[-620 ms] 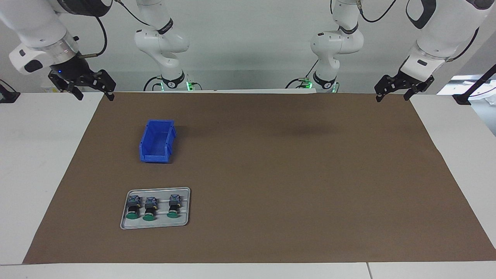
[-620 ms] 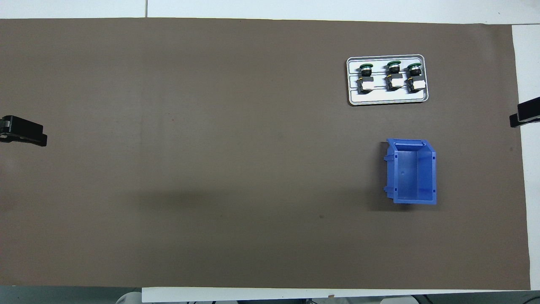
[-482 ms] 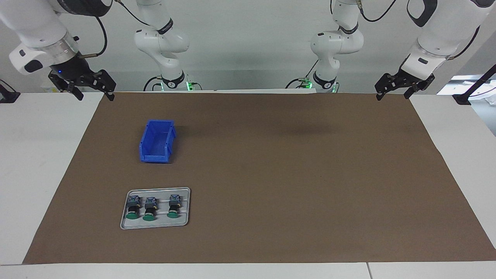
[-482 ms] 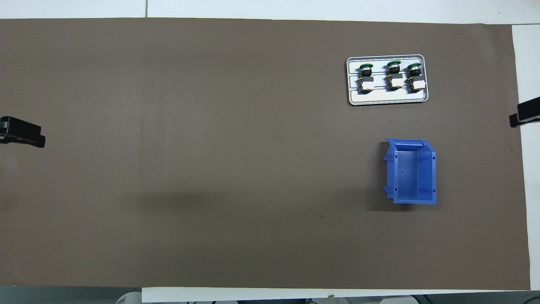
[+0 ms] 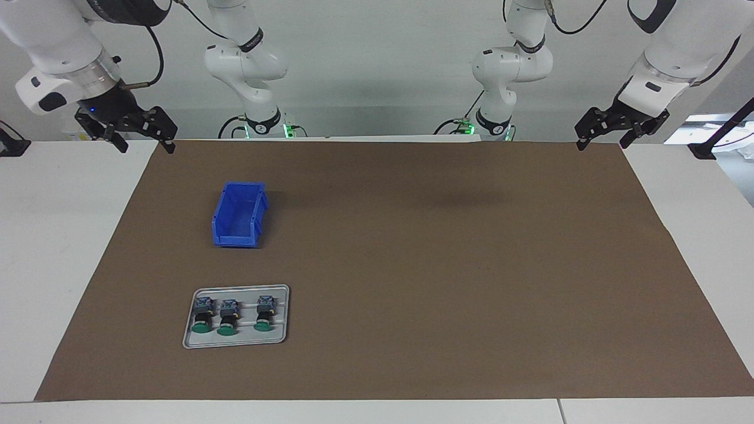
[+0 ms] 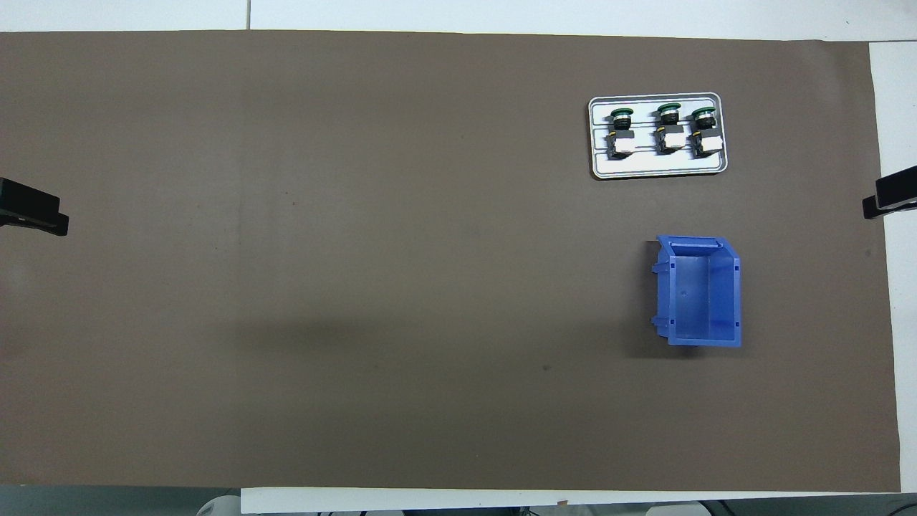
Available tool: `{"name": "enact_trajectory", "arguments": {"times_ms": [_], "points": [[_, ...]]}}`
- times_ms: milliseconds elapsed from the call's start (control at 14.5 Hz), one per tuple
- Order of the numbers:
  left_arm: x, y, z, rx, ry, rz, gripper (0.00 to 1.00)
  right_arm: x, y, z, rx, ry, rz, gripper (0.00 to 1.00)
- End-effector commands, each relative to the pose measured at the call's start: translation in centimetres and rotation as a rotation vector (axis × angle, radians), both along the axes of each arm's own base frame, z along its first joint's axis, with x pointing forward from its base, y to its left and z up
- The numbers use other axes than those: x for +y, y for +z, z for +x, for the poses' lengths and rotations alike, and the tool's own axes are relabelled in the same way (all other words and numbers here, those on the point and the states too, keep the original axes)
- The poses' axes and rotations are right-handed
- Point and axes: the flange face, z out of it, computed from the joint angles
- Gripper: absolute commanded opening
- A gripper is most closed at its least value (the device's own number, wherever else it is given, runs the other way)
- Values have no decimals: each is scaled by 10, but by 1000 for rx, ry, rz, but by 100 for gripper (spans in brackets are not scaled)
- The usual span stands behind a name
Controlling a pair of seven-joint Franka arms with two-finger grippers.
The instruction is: Place and press button with both arms
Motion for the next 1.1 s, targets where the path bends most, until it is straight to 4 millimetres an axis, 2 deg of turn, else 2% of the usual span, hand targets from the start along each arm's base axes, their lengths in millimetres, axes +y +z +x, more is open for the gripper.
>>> {"name": "enact_trajectory", "arguments": {"times_ms": [0, 69, 138, 207, 276, 413, 482, 551, 620, 758, 827, 964, 1033], "points": [[-3, 5, 3, 13, 2, -13, 100, 1, 1, -9, 9, 31, 24, 99], [-2, 5, 3, 15, 2, -11, 100, 4, 2, -3, -20, 38, 26, 99], [-1, 4, 2, 15, 2, -12, 100, 16, 1, 3, -36, 56, 37, 99], [2, 3, 2, 19, 7, -12, 100, 34, -6, 13, -31, 78, 46, 99], [0, 3, 0, 21, 2, -10, 100, 48, -3, 21, -42, 69, 39, 99], [-2, 1, -2, 25, -2, -8, 100, 92, -25, 56, -43, 49, 33, 99], [-1, -1, -1, 27, -2, -8, 100, 100, -39, 78, -70, 42, 33, 99], [-2, -1, -2, 24, -5, -8, 100, 106, -60, 97, -81, 43, 30, 99], [-1, -1, -1, 22, -2, -8, 100, 125, -86, 114, -90, 48, 36, 99], [4, 0, -2, 25, 7, -8, 100, 142, -129, 144, -148, -10, 40, 99], [5, -1, -1, 25, 8, -8, 100, 157, -147, 153, -165, -15, 44, 99], [7, -4, -1, 23, 13, -4, 100, 163, -191, 170, -168, -18, 42, 99], [8, -3, -1, 22, 15, -4, 100, 166, -204, 177, -195, -18, 46, 99]]}}
